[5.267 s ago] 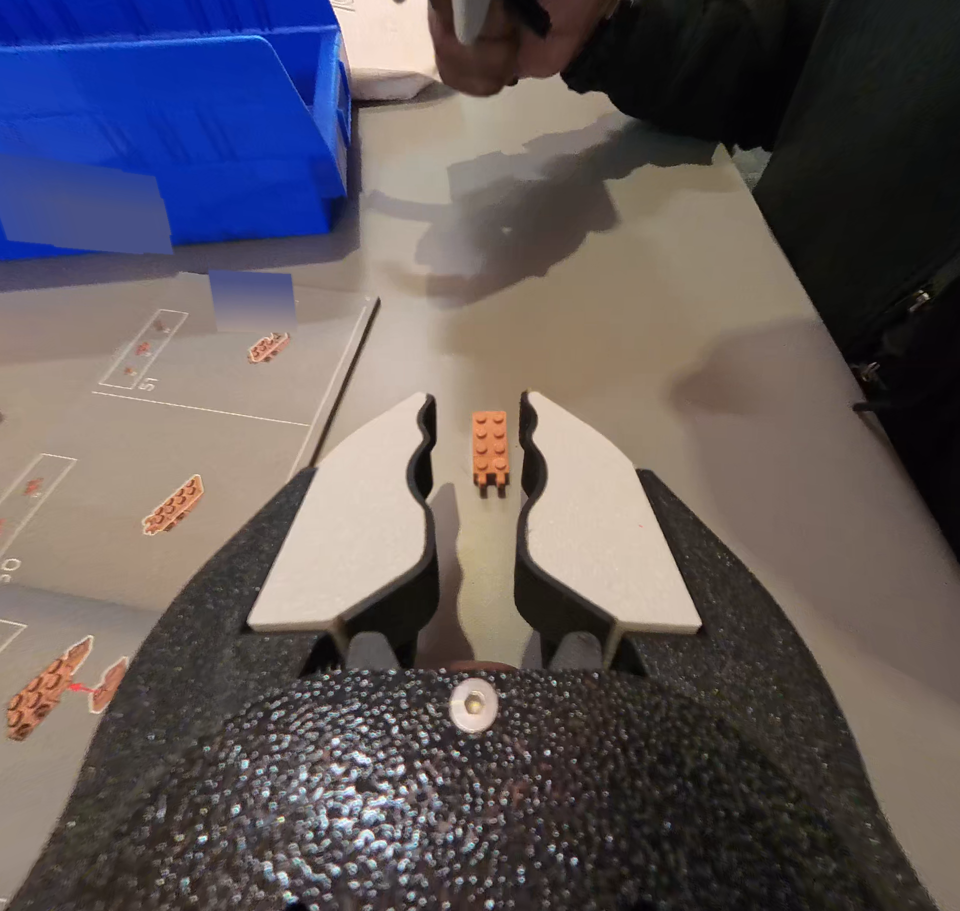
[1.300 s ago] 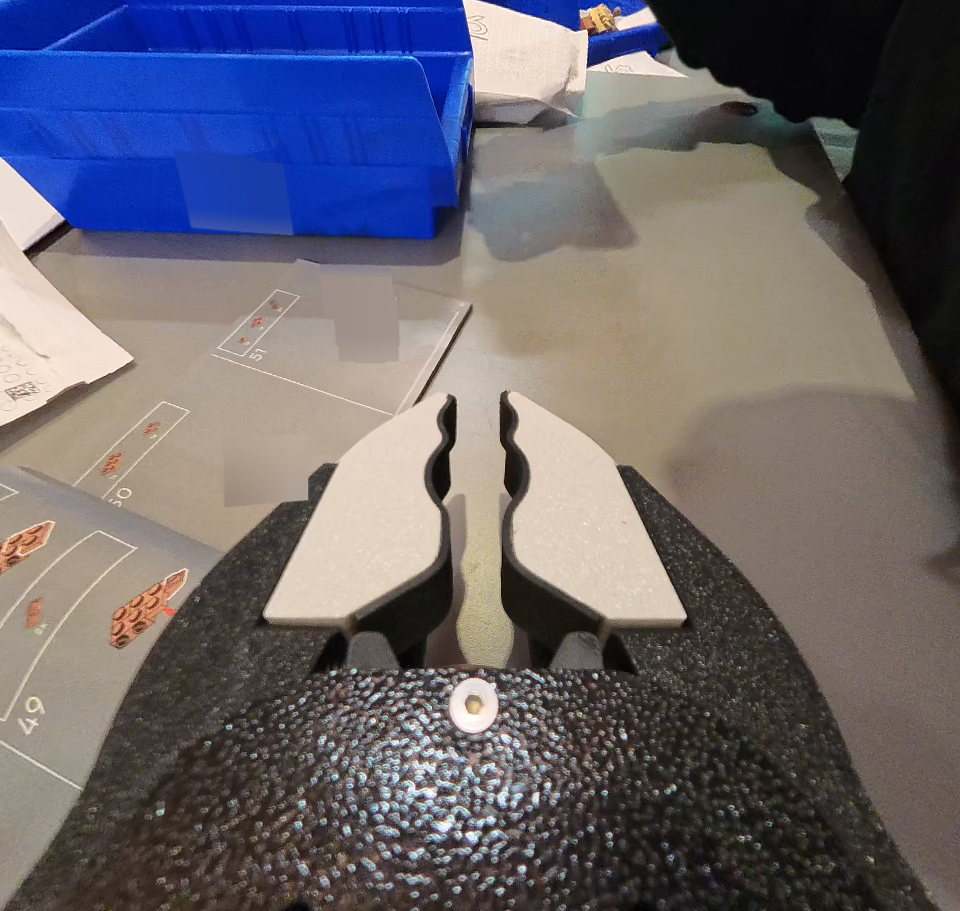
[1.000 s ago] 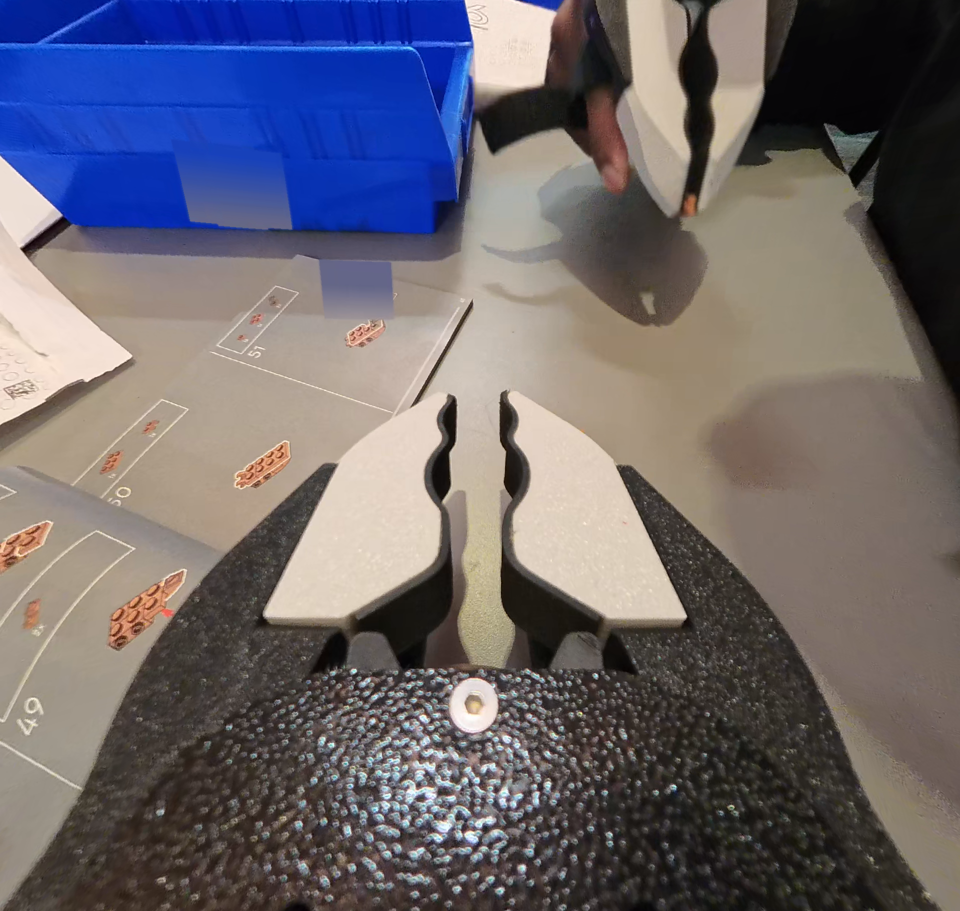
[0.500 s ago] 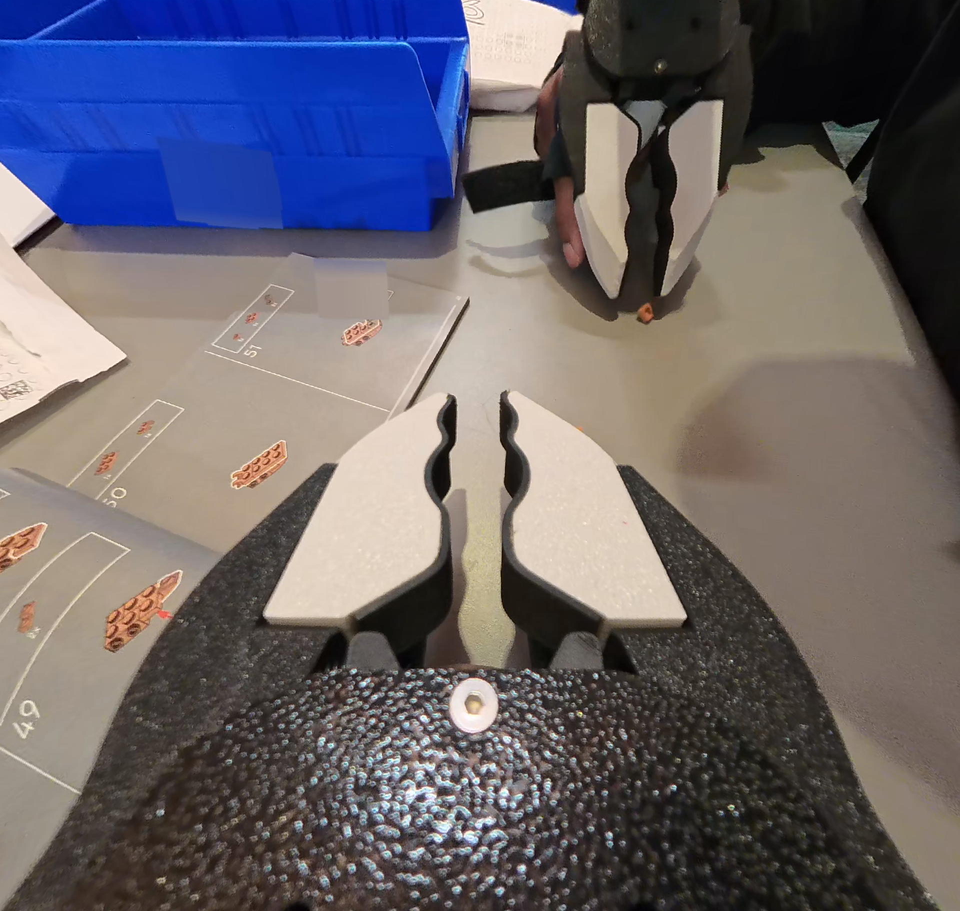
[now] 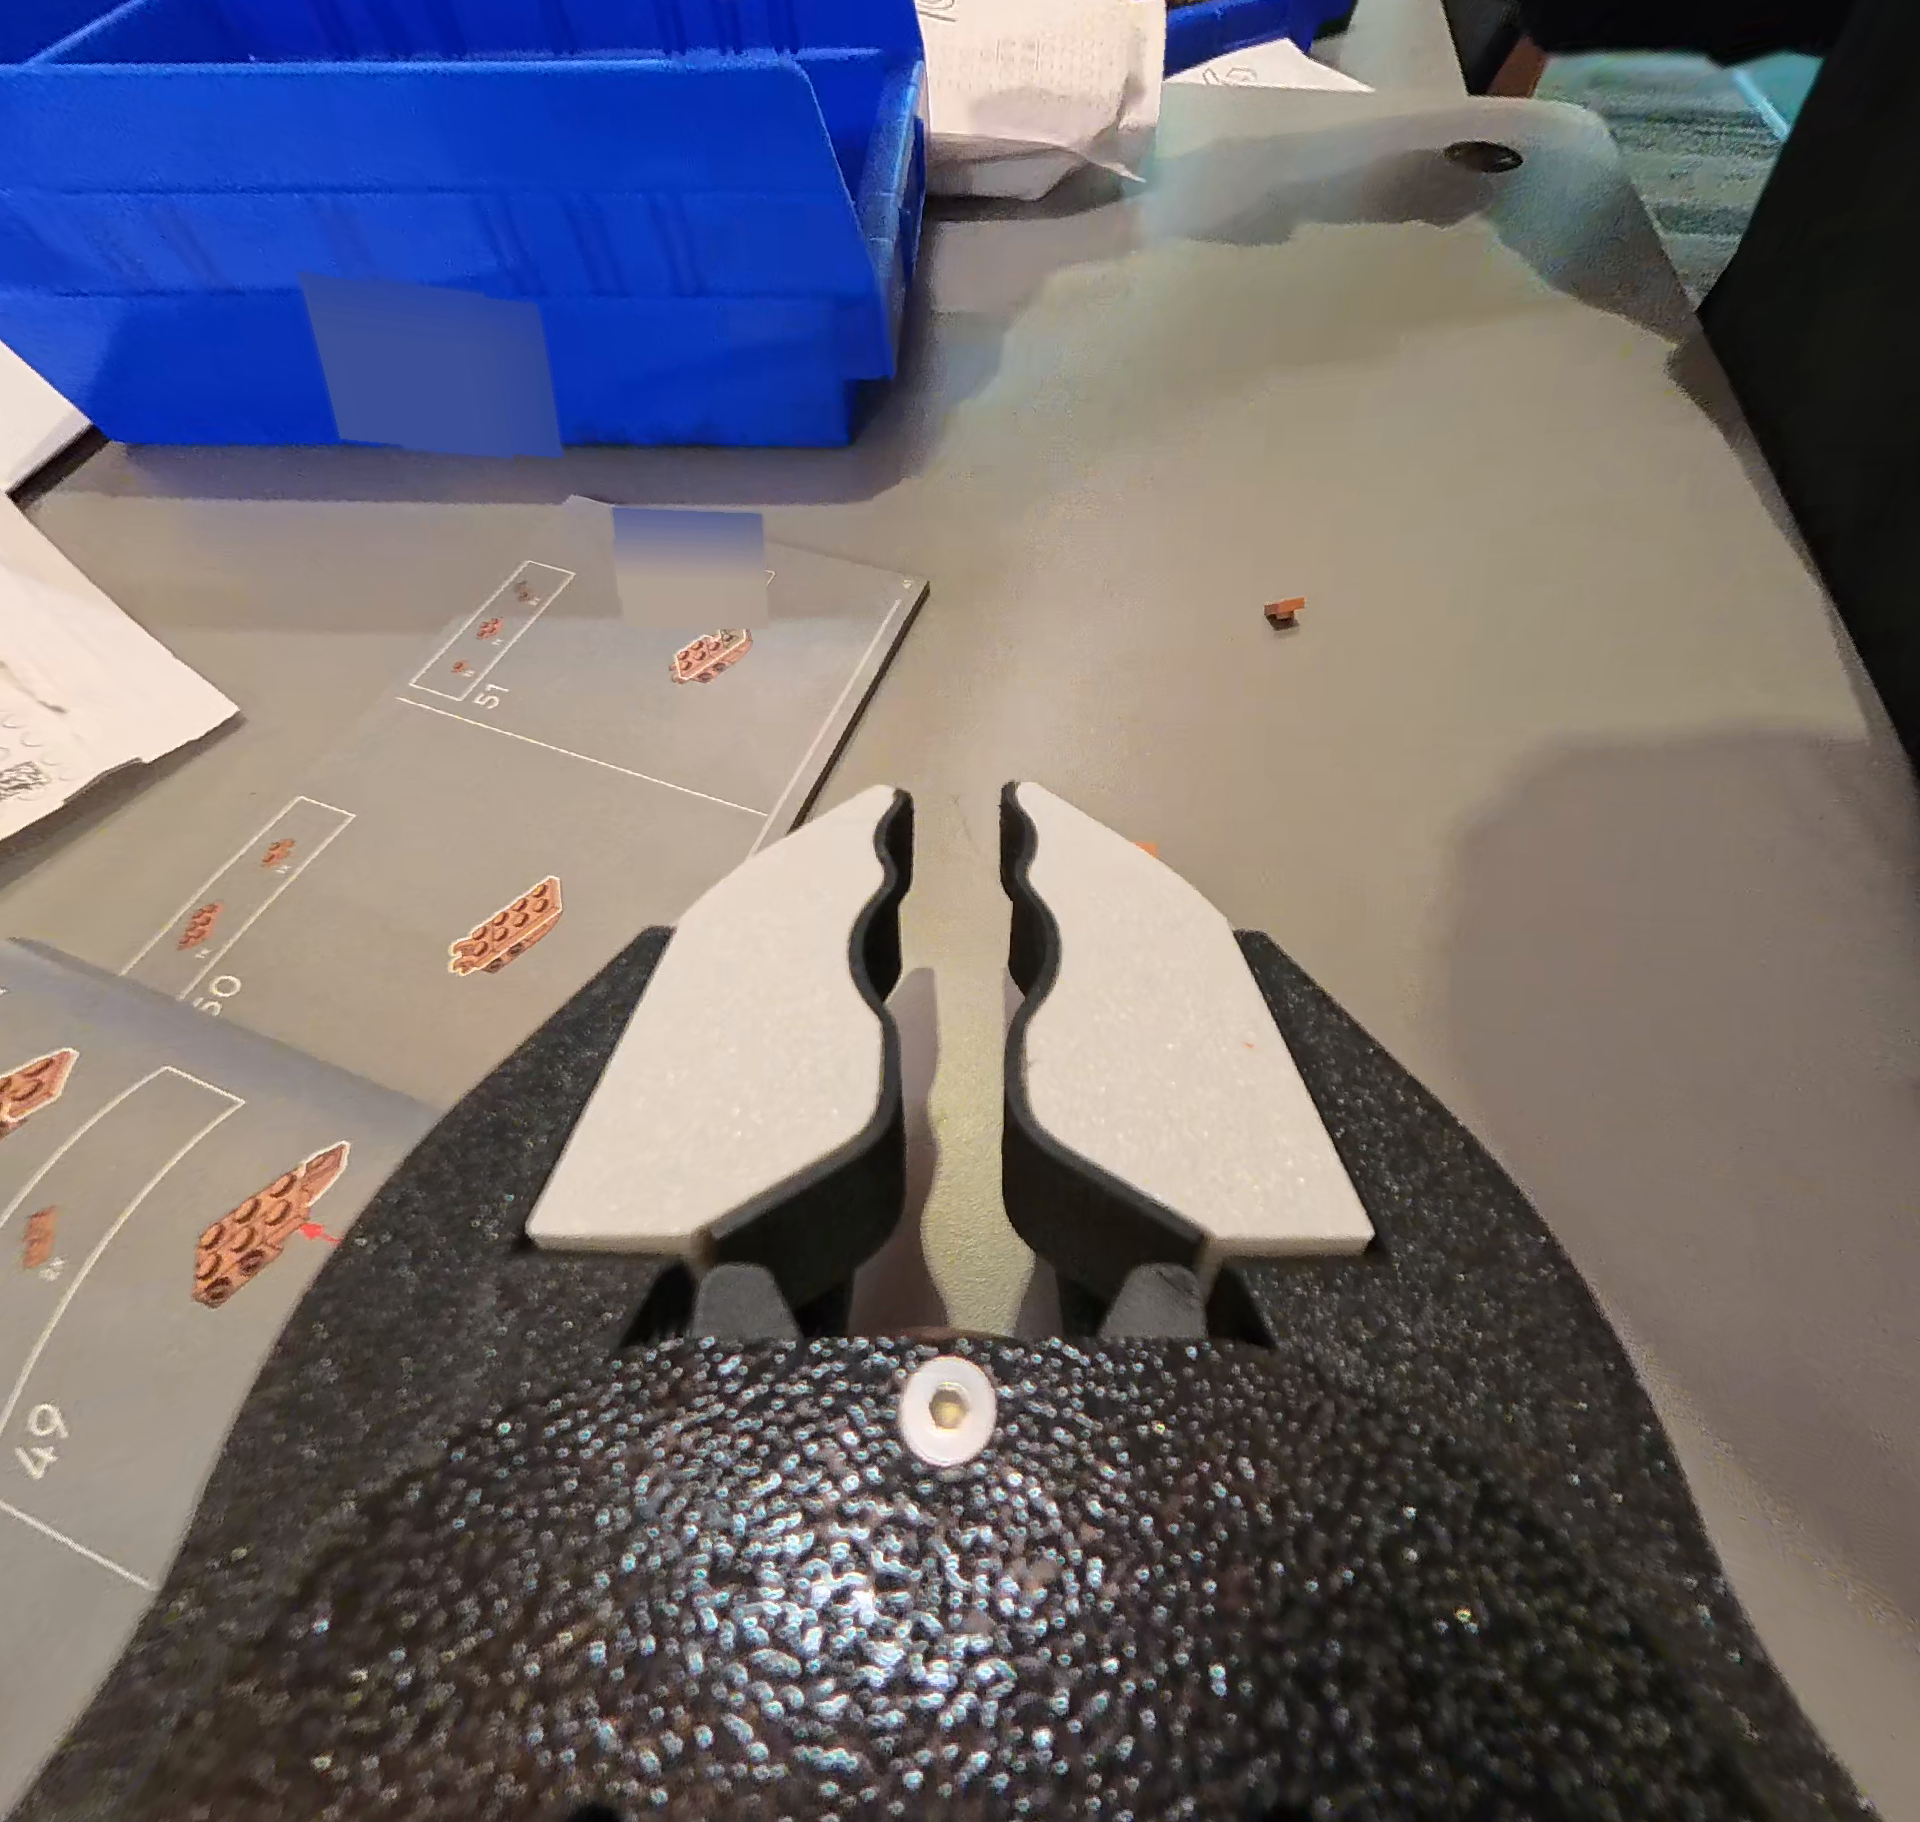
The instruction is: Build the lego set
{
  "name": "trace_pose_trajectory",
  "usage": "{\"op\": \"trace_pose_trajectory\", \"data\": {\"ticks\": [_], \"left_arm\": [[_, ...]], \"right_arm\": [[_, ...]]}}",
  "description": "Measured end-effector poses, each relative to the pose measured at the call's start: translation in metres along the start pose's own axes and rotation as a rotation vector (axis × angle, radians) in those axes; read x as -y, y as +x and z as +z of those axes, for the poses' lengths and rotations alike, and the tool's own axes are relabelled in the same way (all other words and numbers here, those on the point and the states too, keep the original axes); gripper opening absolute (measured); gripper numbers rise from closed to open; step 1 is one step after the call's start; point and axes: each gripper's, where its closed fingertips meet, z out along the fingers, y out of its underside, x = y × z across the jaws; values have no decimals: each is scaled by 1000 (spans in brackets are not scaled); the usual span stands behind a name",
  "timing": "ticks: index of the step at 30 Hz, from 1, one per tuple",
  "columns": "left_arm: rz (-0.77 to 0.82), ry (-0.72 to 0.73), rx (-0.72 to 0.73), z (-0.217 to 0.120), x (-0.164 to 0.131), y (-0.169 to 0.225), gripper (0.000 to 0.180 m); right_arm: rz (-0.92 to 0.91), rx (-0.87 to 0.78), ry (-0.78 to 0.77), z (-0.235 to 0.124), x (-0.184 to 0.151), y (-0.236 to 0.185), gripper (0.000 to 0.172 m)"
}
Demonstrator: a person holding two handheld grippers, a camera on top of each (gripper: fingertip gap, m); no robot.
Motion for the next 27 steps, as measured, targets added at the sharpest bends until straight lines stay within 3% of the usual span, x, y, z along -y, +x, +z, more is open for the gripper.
{"op": "trace_pose_trajectory", "data": {"ticks": [3, 7, 27], "left_arm": [[-2, 3, 3, 0, 0, -1, 15], [-12, 15, 2, -2, 2, -2, 15], [-14, 11, -12, -2, 1, 1, 15]], "right_arm": [[49, 1, -206, 39, -30, 30, 16], [62, 0, -330, 70, -49, 46, 16], [114, 66, -353, 96, -56, 55, 14]]}}
